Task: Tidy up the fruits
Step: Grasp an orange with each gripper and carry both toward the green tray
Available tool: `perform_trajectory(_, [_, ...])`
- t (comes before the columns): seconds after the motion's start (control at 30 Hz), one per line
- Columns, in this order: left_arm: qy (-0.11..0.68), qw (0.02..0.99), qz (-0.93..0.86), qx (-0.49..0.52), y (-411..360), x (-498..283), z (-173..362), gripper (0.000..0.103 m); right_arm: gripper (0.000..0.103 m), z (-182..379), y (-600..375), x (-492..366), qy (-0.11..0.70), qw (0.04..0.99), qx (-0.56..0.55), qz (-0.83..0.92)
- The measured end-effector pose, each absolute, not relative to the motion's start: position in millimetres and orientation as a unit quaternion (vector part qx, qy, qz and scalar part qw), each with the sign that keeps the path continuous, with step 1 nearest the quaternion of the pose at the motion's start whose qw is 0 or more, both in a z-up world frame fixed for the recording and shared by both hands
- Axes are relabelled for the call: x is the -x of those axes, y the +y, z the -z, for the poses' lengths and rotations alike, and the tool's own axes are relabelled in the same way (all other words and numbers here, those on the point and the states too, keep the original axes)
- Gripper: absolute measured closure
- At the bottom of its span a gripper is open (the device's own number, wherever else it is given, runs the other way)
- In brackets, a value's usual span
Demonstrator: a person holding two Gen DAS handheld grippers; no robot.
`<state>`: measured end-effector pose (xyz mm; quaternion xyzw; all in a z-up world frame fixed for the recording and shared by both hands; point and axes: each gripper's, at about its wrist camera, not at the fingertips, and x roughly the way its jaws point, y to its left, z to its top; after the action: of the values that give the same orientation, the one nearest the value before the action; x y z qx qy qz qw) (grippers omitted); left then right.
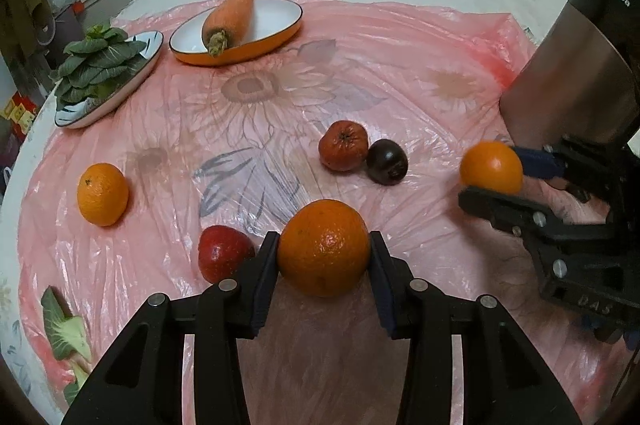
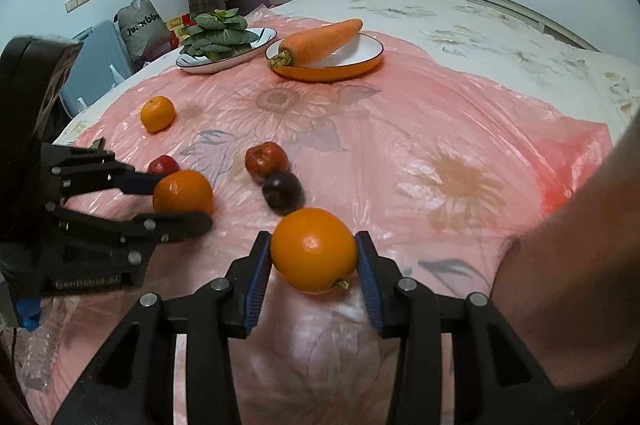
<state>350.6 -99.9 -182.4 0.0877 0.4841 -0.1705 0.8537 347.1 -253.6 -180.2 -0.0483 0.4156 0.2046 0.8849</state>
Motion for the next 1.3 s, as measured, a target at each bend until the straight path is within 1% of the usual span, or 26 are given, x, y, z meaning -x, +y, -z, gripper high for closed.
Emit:
perform_trajectory(0.17, [0.480, 0.856, 0.172, -0.085, -101, -342, 172, 0.066, 0.052, 174, -259, -326, 0.412, 0.888, 0.037, -0.202])
perform_trajectory(0.63, [0.473, 0.854, 0.193, -0.100, -125, -287, 155, 0.066, 0.052, 164, -281, -249, 0.415, 0.891, 0.011, -0.183])
perform_trajectory(1.3, [0.480, 0.840, 0.239, -0.089, -178, -204, 149, 0.066, 0.052, 146, -370, -152, 0.406, 0.907, -0.029, -0.104])
